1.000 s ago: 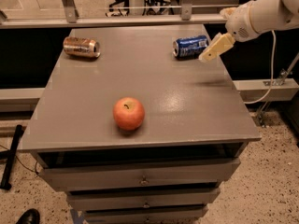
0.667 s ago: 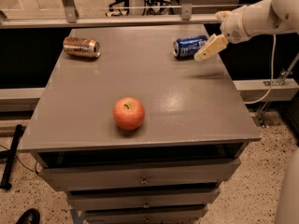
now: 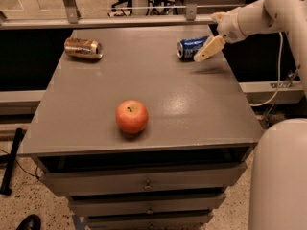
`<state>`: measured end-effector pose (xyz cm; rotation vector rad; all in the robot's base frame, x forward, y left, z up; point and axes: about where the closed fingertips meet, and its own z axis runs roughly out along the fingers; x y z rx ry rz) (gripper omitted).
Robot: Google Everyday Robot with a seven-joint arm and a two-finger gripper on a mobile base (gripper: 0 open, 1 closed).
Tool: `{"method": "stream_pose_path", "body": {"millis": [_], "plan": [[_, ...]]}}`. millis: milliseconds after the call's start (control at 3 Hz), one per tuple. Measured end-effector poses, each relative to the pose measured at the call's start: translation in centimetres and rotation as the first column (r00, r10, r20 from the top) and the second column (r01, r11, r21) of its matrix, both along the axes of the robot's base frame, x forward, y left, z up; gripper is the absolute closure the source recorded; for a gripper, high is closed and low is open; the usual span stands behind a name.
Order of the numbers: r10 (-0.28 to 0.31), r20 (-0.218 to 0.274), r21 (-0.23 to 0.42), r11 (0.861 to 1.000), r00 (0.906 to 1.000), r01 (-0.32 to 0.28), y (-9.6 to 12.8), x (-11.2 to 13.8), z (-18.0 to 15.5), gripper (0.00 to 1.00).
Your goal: Place pepsi can upright
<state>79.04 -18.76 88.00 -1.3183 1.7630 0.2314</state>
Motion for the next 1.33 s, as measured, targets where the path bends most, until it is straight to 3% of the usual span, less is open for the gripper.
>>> {"method": "stream_pose_path", "body": {"millis": [667,1000,1333], "plan": [[0.074,-0.038,-0.069,0.995,0.9965,-0.077,2.2,1.0,-1.6,0.0],[0.104,-0.07,-0.133,0.985,0.9921,-0.113,3.1,1.0,-2.3,0.0],[0.136,-0.116,-0.187,0.97,0.9839,-0.156,3.7,0.5,-3.1,0.17]]}}
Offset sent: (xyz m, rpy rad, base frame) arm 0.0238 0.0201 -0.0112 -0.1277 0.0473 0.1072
